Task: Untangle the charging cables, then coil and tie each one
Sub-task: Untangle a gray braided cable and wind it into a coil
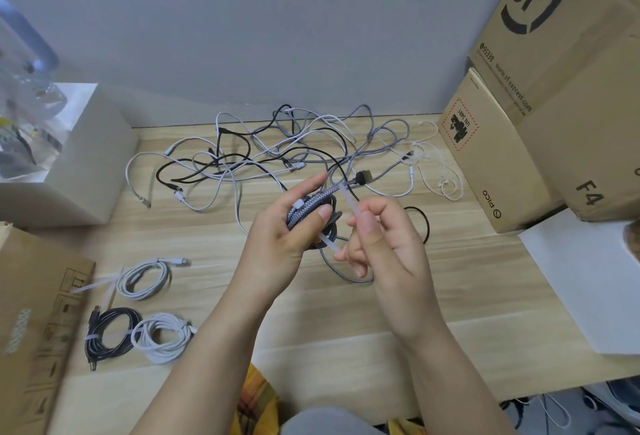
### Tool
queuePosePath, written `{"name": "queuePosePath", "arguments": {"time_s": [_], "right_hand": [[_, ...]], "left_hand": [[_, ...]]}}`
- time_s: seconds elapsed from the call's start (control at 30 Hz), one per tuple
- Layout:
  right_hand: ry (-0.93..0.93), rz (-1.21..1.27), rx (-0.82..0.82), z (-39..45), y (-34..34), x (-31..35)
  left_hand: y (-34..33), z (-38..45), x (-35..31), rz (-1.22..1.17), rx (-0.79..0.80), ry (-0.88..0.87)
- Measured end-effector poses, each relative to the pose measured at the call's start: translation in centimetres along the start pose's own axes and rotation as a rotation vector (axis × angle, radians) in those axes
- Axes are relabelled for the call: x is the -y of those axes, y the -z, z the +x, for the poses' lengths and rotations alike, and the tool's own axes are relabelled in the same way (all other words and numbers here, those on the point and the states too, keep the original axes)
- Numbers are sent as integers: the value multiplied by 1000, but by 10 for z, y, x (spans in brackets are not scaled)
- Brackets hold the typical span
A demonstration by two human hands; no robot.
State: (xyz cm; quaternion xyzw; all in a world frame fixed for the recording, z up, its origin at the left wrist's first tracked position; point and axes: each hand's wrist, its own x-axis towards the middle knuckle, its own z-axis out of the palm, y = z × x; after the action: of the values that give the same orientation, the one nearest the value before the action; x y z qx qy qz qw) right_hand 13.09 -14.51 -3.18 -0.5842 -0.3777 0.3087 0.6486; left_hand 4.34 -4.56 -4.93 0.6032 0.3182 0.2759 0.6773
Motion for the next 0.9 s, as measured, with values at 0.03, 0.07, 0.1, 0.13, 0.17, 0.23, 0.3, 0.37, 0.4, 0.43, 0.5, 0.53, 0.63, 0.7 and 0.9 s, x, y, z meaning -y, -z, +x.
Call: {"name": "queuePosePath", "arguments": {"time_s": [0.03, 0.07, 0.1, 0.13, 0.17, 0.23, 0.3, 0.37, 0.4, 0.43, 0.5, 0.53, 0.63, 0.7, 0.9], "right_hand": [[-23, -32, -2, 0, -1, 1], [-43, -67, -1, 1, -1, 1], [-59, -100, 6, 1, -2, 3], [-69, -131, 14, 1, -2, 4], [-77, -153, 23, 1, -1, 6], [-82, -196, 27, 1, 0, 7], [-91, -268, 22, 0, 0, 7], [-115, -336, 2, 0, -2, 5], [-128, -371, -15, 0, -3, 4], [-139, -401, -31, 0, -3, 3], [-148, -447, -51, 0, -4, 4], [-157, -461, -60, 1, -4, 5], [-189, -470, -82, 1, -4, 5], [-196, -468, -88, 1, -4, 5], [-218, -465, -97, 2, -4, 7]], "left_hand": [[-1, -1, 0, 26, -2, -25], [-1, -1, 0, 51, -3, -47], [-2, -2, 0, 67, 1, -60], [-3, -2, 1, 78, 5, -66], [-4, -2, 1, 89, 6, -66], [-5, -3, 3, 117, 7, -70], [-6, -3, 5, 163, 4, -82], [-7, -4, 6, 202, 7, -94], [-8, -5, 6, 216, 11, -97], [-8, -5, 5, 230, 15, -100], [-8, -6, 4, 253, 19, -105], [-8, -6, 4, 262, 17, -104], [-7, -5, 7, 278, -3, -96], [-7, -5, 7, 281, -12, -97], [-9, -7, 8, 326, -19, -120]]}}
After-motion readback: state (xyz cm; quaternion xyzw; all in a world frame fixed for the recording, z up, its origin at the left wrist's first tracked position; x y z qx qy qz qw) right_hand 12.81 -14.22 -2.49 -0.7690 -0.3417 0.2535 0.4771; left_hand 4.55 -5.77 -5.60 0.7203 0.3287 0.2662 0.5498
